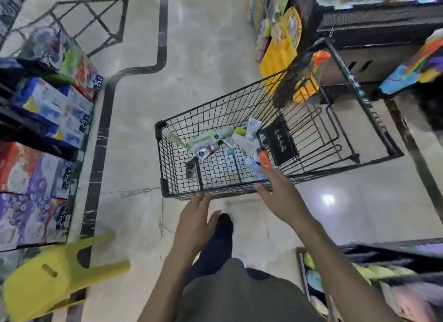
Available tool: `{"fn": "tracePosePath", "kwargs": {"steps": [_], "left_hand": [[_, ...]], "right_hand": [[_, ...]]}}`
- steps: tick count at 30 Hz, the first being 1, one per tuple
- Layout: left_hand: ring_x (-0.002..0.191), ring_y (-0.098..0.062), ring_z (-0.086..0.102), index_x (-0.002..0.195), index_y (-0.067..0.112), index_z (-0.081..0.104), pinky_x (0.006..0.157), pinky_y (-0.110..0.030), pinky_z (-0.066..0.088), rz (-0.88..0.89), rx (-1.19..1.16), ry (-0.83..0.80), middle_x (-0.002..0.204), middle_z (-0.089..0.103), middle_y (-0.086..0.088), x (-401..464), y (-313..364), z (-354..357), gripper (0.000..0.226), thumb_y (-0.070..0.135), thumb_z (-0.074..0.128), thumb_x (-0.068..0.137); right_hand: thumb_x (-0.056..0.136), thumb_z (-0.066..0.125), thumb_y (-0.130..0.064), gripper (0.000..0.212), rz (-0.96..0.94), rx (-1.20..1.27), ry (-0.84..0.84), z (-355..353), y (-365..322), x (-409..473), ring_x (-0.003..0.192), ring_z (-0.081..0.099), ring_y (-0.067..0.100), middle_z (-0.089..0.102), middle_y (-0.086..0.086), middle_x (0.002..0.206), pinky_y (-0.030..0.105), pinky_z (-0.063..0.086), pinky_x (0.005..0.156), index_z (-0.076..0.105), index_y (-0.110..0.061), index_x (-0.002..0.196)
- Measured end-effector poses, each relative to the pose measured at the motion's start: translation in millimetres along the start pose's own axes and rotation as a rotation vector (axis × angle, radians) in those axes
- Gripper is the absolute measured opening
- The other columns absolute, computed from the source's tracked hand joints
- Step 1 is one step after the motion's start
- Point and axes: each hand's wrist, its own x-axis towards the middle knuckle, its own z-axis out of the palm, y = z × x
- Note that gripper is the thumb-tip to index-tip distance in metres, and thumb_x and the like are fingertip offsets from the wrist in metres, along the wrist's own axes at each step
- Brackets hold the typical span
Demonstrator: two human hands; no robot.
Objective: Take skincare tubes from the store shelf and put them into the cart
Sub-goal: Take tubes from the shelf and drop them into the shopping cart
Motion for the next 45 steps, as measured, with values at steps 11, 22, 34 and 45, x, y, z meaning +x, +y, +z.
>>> {"fn": "tracePosePath", "kwargs": {"steps": [11,22,34,45], "left_hand": [[0.133,-0.033,0.049,0.15,0.013,0.042,0.108,-0.047,0.044,-0.193,-0.082,-0.279,0.148,0.048,-0.015,221,-44,19,0.057,0.042,0.051,0.103],[0.11,-0.031,0.064,0.117,0.011,0.061,0.099,-0.047,0.055,-1.126,-1.187,-0.194,0.121,0.064,-0.014,392,-85,121,0.024,0.028,0.062,0.101],[0.129,-0.036,0.053,0.151,0.003,0.038,0.101,-0.045,0.047,-1.484,-1.796,0.013,0.141,0.05,-0.023,476,-161,224,0.074,0.053,0.056,0.1],[0.097,-0.024,0.065,0.095,0.005,0.063,0.105,-0.037,0.052,-1.497,-1.73,0.151,0.09,0.068,-0.014,483,-158,225,0.033,0.038,0.066,0.098]], "right_hand": [[0.096,0.066,-0.032,0.036,0.246,0.055,-0.205,39,37,209,0.125,0.059,0.028,0.057,0.007,0.141,0.038,0.049,0.097,0.059,-0.026,0.131],[0.093,0.071,-0.021,0.041,0.433,0.051,-0.169,111,128,397,0.089,0.06,0.022,0.063,0.006,0.119,0.029,0.05,0.068,0.058,-0.014,0.132],[0.084,0.078,-0.021,0.053,0.45,-0.142,-0.262,167,214,475,0.102,0.065,0.035,0.068,0.015,0.116,0.047,0.054,0.086,0.051,-0.013,0.129],[0.076,0.083,-0.017,0.024,0.67,0.562,0.004,162,216,449,0.083,0.07,0.018,0.075,0.0,0.094,0.035,0.057,0.059,0.077,-0.024,0.098]]}}
